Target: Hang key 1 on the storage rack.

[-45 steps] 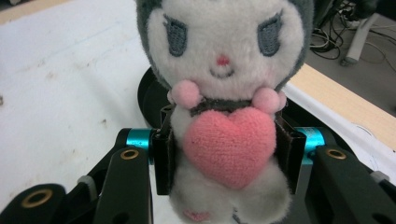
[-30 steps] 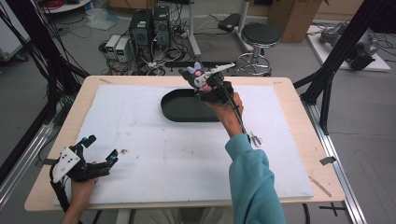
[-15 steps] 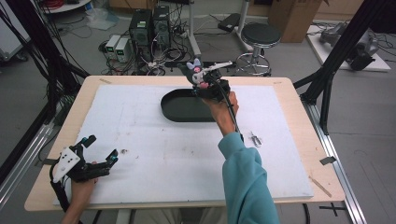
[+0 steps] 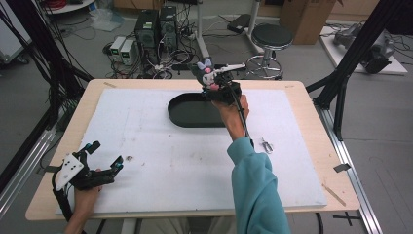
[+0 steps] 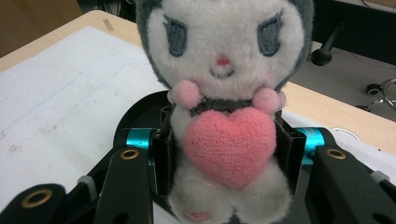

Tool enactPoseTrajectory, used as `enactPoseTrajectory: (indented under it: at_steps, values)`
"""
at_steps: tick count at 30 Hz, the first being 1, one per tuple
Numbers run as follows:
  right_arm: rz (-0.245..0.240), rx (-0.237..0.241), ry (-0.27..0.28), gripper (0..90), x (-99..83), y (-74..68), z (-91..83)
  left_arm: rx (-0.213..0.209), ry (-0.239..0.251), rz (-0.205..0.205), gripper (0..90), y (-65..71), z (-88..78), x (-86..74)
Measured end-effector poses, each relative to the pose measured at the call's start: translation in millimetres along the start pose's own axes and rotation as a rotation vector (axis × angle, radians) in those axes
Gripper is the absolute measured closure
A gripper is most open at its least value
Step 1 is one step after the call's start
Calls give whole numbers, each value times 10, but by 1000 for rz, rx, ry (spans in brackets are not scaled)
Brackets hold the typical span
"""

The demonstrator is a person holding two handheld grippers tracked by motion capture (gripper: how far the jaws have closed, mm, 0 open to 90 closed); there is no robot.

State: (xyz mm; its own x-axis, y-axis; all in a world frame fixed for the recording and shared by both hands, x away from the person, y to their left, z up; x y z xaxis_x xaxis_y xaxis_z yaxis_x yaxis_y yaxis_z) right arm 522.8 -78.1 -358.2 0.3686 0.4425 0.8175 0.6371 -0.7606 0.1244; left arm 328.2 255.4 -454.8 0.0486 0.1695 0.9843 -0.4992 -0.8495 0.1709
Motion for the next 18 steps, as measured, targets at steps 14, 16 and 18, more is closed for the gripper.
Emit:
enactPoseTrajectory:
  at_steps: [14,16,18]
  values:
    - [44,-12,-5,529,-27,51,86,0,-1,6,23,3,-2,-2]
    - [56,-7,-10,530,-38,57,91,0,-1,6,23,3,-2,-2]
    - [55,-2,-6,529,-39,62,94,0,-1,7,23,3,-2,-2]
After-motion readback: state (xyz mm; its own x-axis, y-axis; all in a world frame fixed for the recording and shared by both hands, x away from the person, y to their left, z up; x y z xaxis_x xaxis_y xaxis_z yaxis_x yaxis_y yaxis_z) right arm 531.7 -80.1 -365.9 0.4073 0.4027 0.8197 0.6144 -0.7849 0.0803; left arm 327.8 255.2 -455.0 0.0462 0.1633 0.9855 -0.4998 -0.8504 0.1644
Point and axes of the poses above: each handheld gripper's, and its own axes: z roughly forward along the jaws, x roughly out of its top, y roughly to its right, the point moved 8 cm from there along z, roughly forward along the jaws, and after that the axes turned 10 degrees about -z, right-handed, at the moved point
